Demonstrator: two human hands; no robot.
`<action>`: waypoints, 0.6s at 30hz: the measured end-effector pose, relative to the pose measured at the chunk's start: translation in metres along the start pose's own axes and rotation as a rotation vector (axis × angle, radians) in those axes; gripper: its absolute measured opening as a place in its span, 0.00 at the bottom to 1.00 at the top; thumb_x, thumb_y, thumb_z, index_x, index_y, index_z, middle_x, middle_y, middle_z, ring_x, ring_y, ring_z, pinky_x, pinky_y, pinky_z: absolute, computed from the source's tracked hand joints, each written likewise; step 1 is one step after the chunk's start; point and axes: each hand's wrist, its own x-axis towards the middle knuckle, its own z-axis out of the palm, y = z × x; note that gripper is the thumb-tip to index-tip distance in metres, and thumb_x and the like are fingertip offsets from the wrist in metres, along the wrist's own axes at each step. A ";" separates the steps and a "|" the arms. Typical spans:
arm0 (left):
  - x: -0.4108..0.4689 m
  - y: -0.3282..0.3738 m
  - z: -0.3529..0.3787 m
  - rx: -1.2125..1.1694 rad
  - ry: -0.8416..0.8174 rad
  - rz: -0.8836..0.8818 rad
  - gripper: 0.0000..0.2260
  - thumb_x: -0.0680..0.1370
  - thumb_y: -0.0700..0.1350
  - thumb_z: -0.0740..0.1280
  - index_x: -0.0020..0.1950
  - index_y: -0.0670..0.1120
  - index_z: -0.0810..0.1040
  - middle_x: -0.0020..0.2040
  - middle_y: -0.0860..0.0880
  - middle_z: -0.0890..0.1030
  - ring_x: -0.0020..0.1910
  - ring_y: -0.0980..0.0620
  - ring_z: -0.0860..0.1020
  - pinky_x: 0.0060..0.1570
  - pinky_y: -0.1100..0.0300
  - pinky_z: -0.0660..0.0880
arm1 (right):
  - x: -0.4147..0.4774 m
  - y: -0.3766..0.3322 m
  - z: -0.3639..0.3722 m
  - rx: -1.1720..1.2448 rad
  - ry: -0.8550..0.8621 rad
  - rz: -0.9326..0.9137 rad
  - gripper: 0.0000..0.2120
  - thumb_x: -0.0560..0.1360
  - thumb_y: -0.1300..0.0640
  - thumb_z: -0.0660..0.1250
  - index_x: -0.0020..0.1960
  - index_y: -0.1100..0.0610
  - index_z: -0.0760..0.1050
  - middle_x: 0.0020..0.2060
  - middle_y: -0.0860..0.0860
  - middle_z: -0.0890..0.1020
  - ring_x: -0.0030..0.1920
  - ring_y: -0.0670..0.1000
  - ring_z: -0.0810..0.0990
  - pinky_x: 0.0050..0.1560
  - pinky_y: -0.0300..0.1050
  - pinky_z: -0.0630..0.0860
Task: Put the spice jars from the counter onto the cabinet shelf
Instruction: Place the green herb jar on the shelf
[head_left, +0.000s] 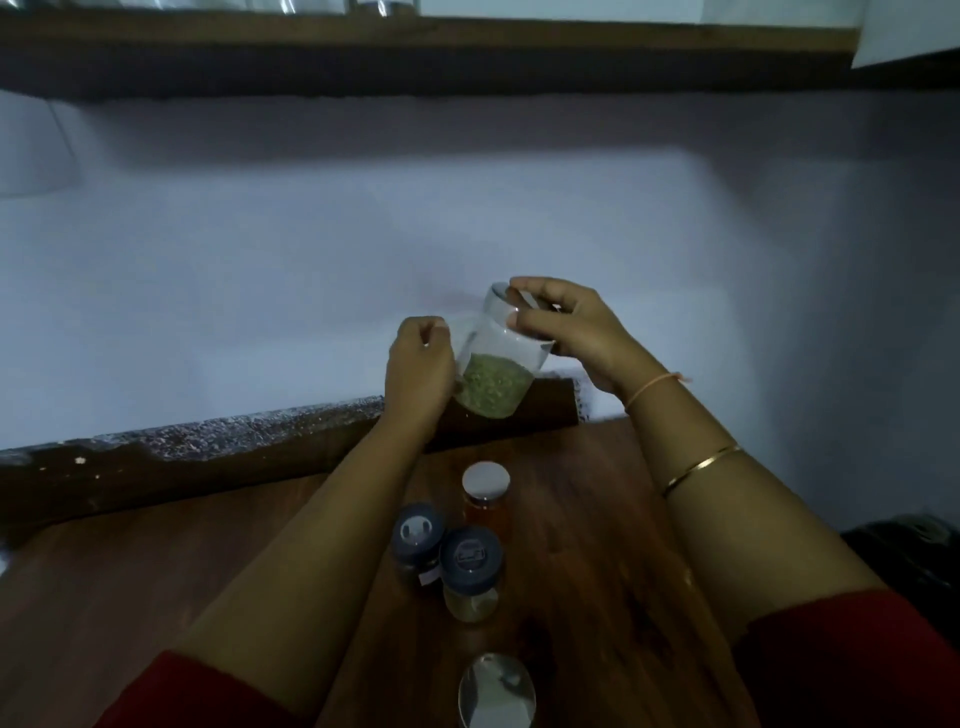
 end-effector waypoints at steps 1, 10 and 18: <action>0.003 0.006 -0.004 -0.061 0.009 -0.047 0.11 0.81 0.47 0.56 0.60 0.45 0.72 0.54 0.48 0.74 0.52 0.50 0.73 0.50 0.57 0.74 | 0.005 -0.010 -0.001 0.046 -0.009 -0.018 0.20 0.73 0.59 0.71 0.64 0.52 0.76 0.55 0.48 0.80 0.50 0.44 0.79 0.42 0.35 0.75; -0.003 0.059 -0.013 -0.875 -0.097 -0.377 0.17 0.80 0.57 0.54 0.58 0.48 0.74 0.56 0.42 0.77 0.55 0.40 0.77 0.49 0.44 0.77 | 0.033 -0.081 0.002 0.213 -0.150 -0.237 0.16 0.71 0.55 0.68 0.58 0.52 0.79 0.43 0.43 0.82 0.42 0.40 0.79 0.44 0.41 0.74; -0.017 0.096 -0.006 -1.070 -0.025 -0.227 0.23 0.76 0.60 0.57 0.63 0.47 0.74 0.61 0.38 0.76 0.60 0.36 0.75 0.47 0.41 0.79 | 0.051 -0.100 0.001 0.642 -0.407 -0.304 0.13 0.70 0.59 0.61 0.53 0.56 0.76 0.46 0.52 0.79 0.48 0.50 0.76 0.47 0.48 0.73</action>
